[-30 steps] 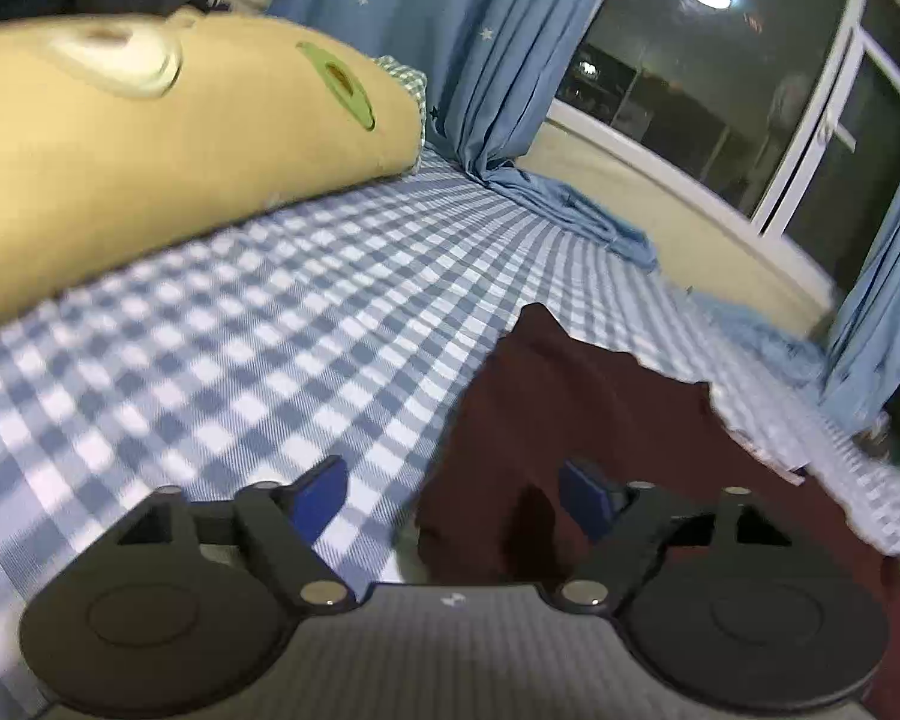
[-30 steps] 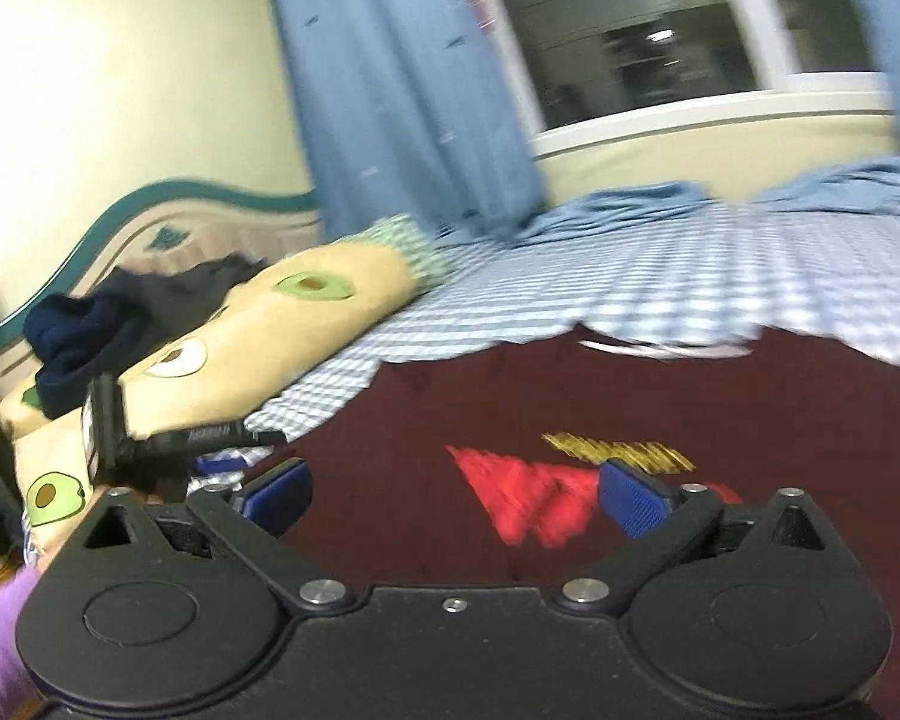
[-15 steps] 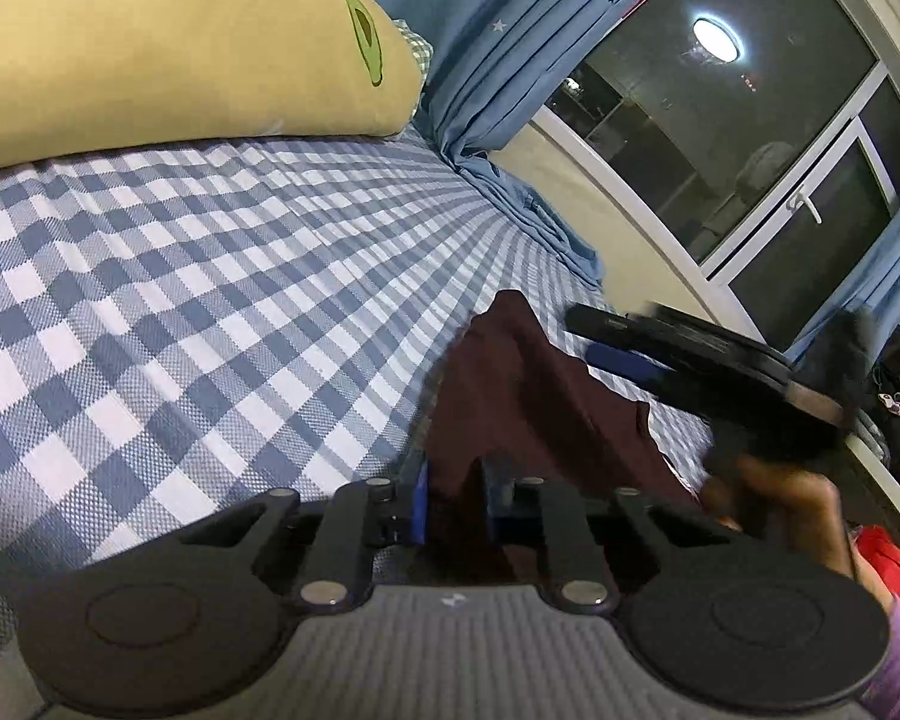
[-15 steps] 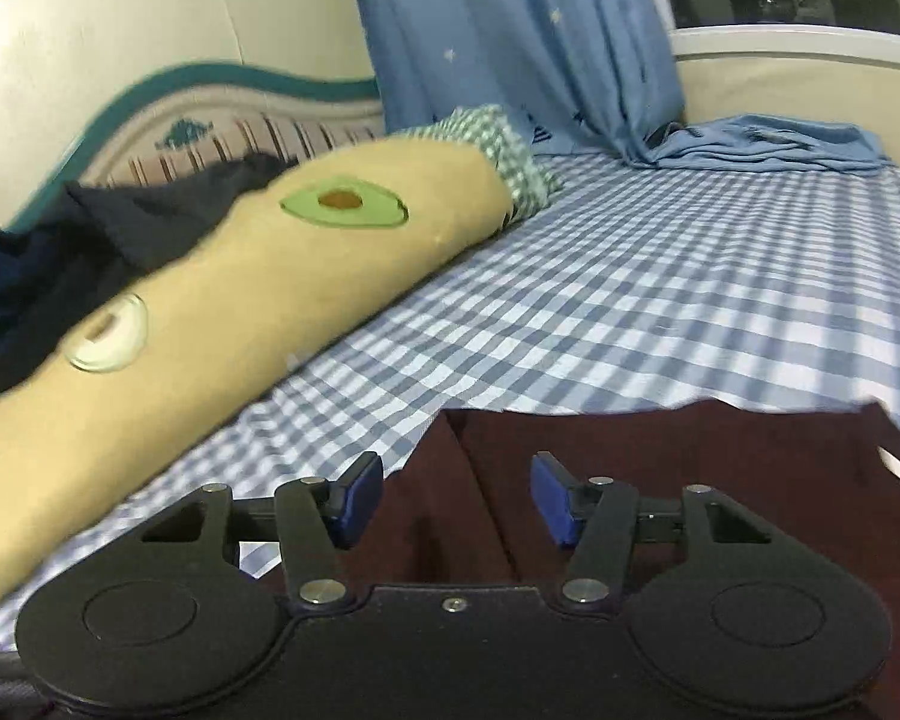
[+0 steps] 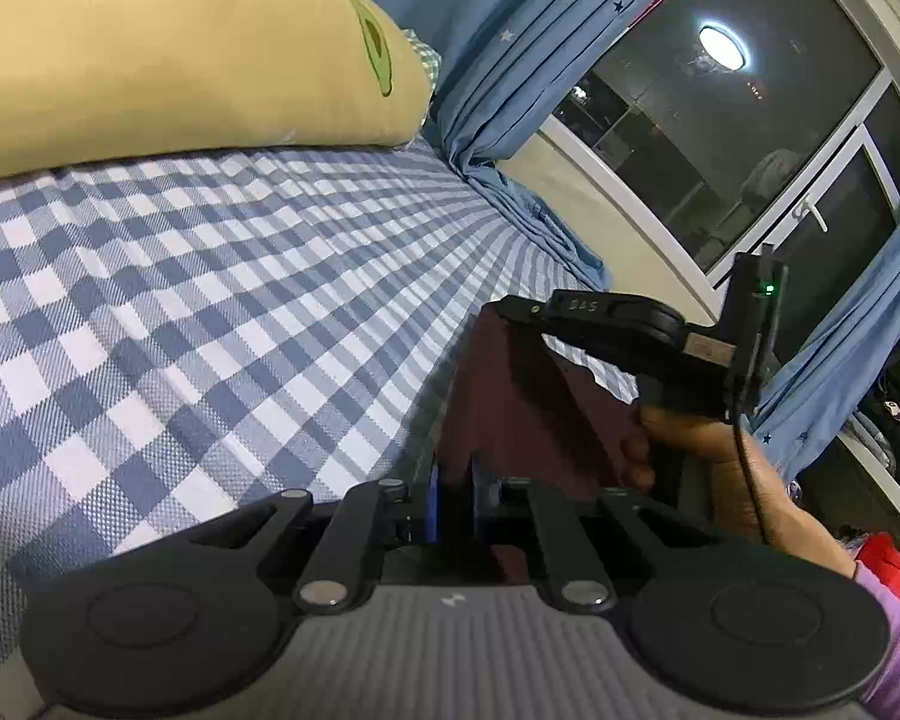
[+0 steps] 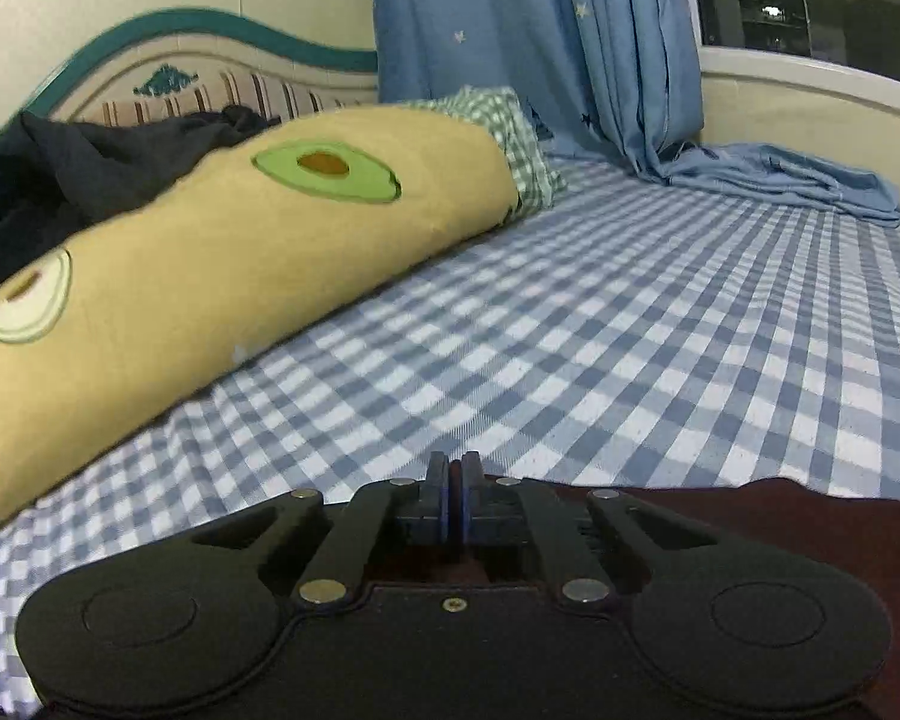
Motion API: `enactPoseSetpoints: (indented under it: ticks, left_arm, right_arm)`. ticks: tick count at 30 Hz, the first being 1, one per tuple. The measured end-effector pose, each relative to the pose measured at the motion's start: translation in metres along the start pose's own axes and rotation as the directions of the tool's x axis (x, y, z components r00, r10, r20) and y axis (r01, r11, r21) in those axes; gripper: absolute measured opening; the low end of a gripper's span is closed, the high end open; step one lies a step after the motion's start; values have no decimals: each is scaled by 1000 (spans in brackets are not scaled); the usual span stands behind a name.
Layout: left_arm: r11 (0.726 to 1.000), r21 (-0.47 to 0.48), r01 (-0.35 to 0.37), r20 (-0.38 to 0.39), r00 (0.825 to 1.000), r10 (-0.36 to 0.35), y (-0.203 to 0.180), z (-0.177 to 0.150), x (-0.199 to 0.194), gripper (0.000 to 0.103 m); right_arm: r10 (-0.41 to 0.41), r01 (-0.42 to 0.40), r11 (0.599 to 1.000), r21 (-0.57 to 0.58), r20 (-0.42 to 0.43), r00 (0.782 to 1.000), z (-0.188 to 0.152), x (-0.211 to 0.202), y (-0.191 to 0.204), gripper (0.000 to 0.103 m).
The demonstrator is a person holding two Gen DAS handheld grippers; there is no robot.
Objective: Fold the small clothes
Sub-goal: 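Lift the hem with both tools and fold it toward the collar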
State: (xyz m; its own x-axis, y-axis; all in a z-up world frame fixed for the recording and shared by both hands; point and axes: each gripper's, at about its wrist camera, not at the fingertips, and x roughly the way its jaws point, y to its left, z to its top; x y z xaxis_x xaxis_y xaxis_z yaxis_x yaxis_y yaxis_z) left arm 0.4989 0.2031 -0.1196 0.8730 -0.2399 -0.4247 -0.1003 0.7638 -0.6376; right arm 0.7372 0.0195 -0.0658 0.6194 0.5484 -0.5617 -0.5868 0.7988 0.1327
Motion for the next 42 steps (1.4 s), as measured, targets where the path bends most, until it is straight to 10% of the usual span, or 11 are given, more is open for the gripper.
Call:
enactPoseSetpoints:
  ticks: [9,19,31,42]
  left_arm:
    - [1000,1,12,-20,1000,-12,2,-1,-1,30]
    - [986,133,-103,32,994,100,-31,1,-46,97]
    - [931,291,-220,142,972,186,-90,-30,-202,102]
    - [817,526,-236,141,972,190,-112,-124,-289,102]
  right_arm:
    - [-9,9,1000,-19,-4,1000,-2,-82,-13,55]
    - [-102,105,992,-66,53,993,-103,-321,-14,100]
    - [-316,319,948,-2,135,939,-262,-528,51,103]
    - [-417,420,907,-26,79,906,-378,-562,112,103]
